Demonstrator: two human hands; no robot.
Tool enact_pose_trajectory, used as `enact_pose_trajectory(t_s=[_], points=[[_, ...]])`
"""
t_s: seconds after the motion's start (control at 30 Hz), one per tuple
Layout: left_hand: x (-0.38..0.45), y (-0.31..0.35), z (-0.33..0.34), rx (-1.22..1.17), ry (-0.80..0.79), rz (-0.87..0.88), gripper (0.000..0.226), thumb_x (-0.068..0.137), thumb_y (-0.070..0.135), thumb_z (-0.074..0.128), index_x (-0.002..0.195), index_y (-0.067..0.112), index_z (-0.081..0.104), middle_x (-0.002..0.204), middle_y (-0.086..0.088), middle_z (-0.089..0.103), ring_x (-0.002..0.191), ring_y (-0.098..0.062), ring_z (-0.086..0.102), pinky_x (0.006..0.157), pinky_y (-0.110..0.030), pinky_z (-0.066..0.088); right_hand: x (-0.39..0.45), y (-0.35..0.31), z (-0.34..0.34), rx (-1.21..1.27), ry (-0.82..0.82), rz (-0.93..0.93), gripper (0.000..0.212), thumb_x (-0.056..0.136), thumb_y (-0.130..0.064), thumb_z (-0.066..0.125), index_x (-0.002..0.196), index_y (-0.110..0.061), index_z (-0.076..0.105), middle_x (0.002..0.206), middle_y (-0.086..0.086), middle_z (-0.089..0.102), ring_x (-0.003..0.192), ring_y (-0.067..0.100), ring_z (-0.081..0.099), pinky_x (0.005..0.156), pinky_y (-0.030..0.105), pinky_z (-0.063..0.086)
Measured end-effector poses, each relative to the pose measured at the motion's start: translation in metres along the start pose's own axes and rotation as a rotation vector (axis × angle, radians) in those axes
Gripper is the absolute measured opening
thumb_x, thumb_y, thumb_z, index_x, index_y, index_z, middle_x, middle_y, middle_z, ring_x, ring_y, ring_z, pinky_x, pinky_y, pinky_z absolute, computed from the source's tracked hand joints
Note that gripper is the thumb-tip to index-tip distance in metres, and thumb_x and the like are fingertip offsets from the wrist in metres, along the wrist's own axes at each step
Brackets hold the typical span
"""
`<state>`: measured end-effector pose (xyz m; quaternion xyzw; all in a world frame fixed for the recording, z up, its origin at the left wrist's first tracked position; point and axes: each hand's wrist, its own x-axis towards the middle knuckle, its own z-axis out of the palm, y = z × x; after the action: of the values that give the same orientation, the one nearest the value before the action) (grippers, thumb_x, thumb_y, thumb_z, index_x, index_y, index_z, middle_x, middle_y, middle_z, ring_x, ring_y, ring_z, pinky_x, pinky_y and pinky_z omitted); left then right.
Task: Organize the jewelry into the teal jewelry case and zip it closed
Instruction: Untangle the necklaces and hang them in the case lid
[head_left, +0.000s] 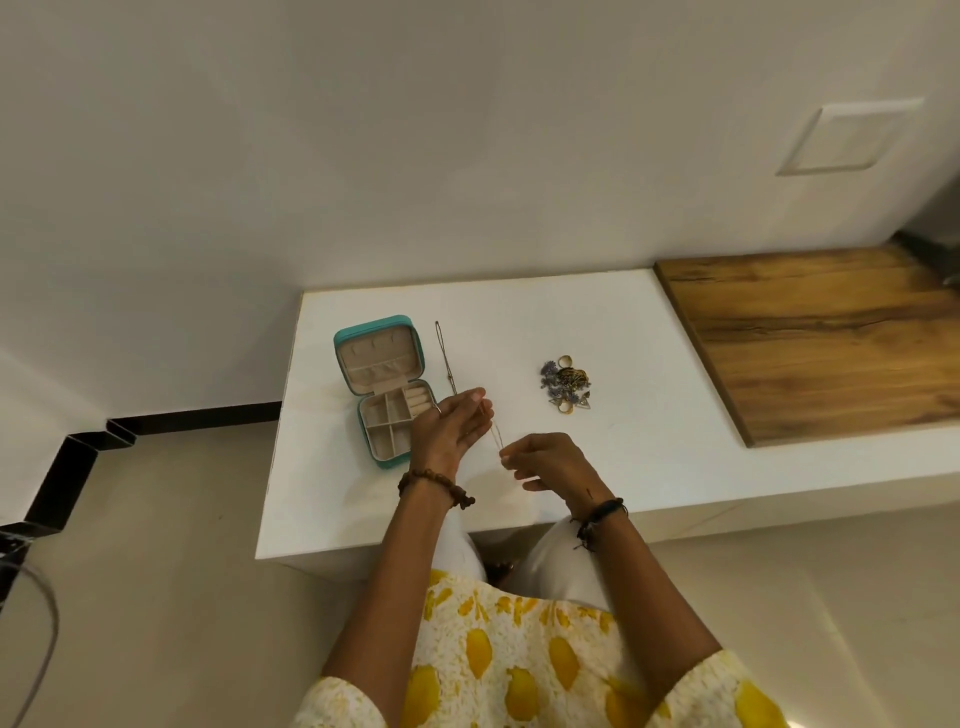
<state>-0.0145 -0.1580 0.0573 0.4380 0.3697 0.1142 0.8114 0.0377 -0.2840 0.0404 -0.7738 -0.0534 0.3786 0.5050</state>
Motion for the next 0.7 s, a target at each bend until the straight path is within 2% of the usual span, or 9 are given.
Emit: enact_pose_trajectory(t_s=[0.1, 0.2, 0.3, 0.37, 0.5, 0.6, 0.7], points=[[-0.008, 0.021, 0.004, 0.022, -0.056, 0.051, 0.006, 0.085, 0.007, 0.059, 0.087, 0.005, 0.065, 0.060, 0.005, 0.070, 0.060, -0.006, 0.068, 0.064, -0.018, 0.057, -0.010, -0.010, -0.001, 0.028, -0.059, -0.030, 0.010, 0.085, -0.010, 0.062, 0.094, -0.008, 0.065, 0.087, 0.004, 0.065, 0.072, 0.008, 0.058, 0.062, 0.016, 0.048], [-0.018, 0.039, 0.005, 0.043, -0.109, 0.063, 0.009, 0.086, 0.004, 0.058, 0.082, 0.007, 0.065, 0.058, 0.005, 0.069, 0.059, -0.007, 0.067, 0.065, -0.019, 0.057, -0.022, -0.021, -0.005, -0.095, -0.107, -0.044, 0.009, 0.086, -0.011, 0.062, 0.095, -0.010, 0.063, 0.092, 0.006, 0.064, 0.074, 0.008, 0.056, 0.061, 0.016, 0.047], [-0.031, 0.057, 0.001, 0.208, -0.216, 0.043, 0.009, 0.086, 0.003, 0.057, 0.087, 0.004, 0.066, 0.056, 0.003, 0.068, 0.058, -0.009, 0.065, 0.062, -0.018, 0.057, -0.032, -0.037, -0.013, -0.221, 0.054, -0.218, 0.017, 0.090, -0.014, 0.057, 0.104, -0.009, 0.066, 0.095, 0.000, 0.063, 0.073, 0.006, 0.053, 0.055, 0.010, 0.043], [-0.043, 0.070, -0.002, 0.329, -0.279, 0.050, 0.010, 0.086, 0.003, 0.057, 0.090, 0.002, 0.066, 0.058, 0.002, 0.068, 0.057, -0.007, 0.065, 0.062, -0.017, 0.056, -0.043, -0.057, -0.018, -0.112, 0.094, -0.365, 0.022, 0.093, -0.015, 0.052, 0.109, -0.011, 0.066, 0.099, -0.005, 0.063, 0.074, 0.007, 0.053, 0.057, 0.008, 0.044], [-0.062, 0.088, -0.005, 0.476, -0.321, 0.098, 0.007, 0.086, 0.010, 0.060, 0.082, 0.010, 0.066, 0.070, -0.001, 0.067, 0.055, -0.004, 0.066, 0.058, -0.014, 0.054, -0.062, -0.096, -0.018, 0.067, -0.166, -0.418, 0.028, 0.096, -0.020, 0.047, 0.119, -0.013, 0.061, 0.107, 0.001, 0.066, 0.076, 0.007, 0.058, 0.067, 0.018, 0.052], [-0.069, 0.100, -0.008, 0.537, -0.333, 0.132, 0.006, 0.086, 0.012, 0.059, 0.082, 0.011, 0.064, 0.074, -0.003, 0.065, 0.054, -0.002, 0.065, 0.055, -0.012, 0.052, -0.068, -0.115, -0.016, 0.024, -0.241, -0.351, 0.029, 0.093, -0.022, 0.051, 0.112, -0.004, 0.063, 0.094, 0.009, 0.067, 0.077, 0.012, 0.062, 0.072, 0.019, 0.055], [-0.073, 0.111, -0.014, 0.547, -0.353, 0.140, 0.007, 0.086, 0.011, 0.060, 0.081, 0.013, 0.064, 0.077, -0.002, 0.065, 0.057, -0.002, 0.066, 0.056, -0.011, 0.052, -0.071, -0.130, -0.016, -0.104, -0.264, -0.326, 0.021, 0.087, -0.018, 0.061, 0.101, -0.003, 0.067, 0.080, 0.004, 0.065, 0.073, 0.010, 0.061, 0.071, 0.017, 0.055]])
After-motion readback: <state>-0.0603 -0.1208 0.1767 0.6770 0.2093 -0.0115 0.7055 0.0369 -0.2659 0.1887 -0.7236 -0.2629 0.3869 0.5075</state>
